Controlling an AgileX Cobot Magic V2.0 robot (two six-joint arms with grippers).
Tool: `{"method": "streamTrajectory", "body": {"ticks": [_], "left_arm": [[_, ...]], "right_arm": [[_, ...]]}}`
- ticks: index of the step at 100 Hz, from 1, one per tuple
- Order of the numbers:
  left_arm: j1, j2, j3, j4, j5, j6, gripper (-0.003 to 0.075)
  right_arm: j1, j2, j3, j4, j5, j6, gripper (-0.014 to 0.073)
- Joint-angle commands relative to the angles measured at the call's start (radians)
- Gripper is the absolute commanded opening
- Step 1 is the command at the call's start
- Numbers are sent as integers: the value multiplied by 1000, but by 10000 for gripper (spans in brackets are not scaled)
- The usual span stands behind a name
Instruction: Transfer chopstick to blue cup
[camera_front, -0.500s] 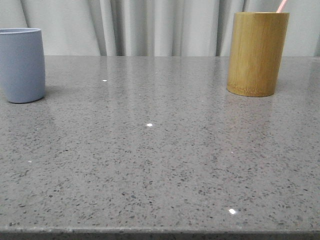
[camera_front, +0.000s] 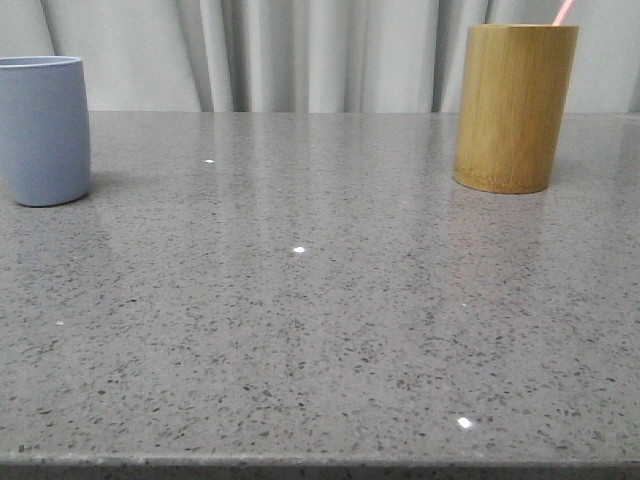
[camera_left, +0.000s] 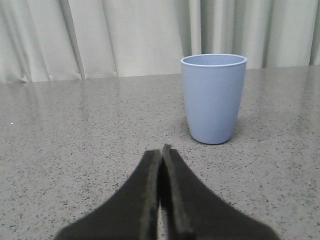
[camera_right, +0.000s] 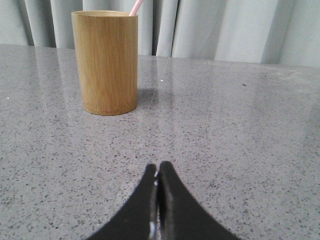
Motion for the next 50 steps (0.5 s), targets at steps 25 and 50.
{"method": "streamTrajectory", "body": {"ticks": [25,50], "left_arm": [[3,-34,7,-3,-100,-3,-19],[3,-21,-94,-85,-43,-8,-19]], "right_arm": [[-3,-21,0,-1,-96,-4,-67],[-3,-20,-38,35,-180,44,-67]]}}
